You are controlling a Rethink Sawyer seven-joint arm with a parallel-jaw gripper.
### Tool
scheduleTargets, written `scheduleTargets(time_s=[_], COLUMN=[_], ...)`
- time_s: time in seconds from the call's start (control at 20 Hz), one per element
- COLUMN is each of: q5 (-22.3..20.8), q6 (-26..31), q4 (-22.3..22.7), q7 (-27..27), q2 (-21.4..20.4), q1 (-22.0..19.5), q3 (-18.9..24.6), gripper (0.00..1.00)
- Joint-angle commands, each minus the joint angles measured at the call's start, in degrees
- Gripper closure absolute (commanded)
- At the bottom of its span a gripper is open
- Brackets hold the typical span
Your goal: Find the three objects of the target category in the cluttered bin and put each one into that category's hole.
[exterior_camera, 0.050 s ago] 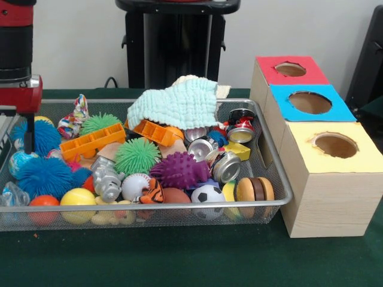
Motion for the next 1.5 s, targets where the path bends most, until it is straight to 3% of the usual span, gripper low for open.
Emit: scheduleTargets(time_s=[0.05, 0.35, 0.65, 1.1, 1.5], q5=[-0.2, -0.4, -1.4, -9.4, -9.9], q6=[0.2, -1.0, -2.4, -6.0, -4.2], q4=[2.6, -0.4, -0.8, -6.0, -4.2], q7=[-4.0, -4.4, -4.2, -5.9, -4.6], q2=[6.8, 12.3, 13.4, 12.6, 9.2], q1=[-1.3, -2.3, -2.4, -0.5, -0.2], q3=[2.4, 2.7, 2.6, -0.4, -0.3], gripper=[0.00, 0.00, 0.00, 0.00, 0.00])
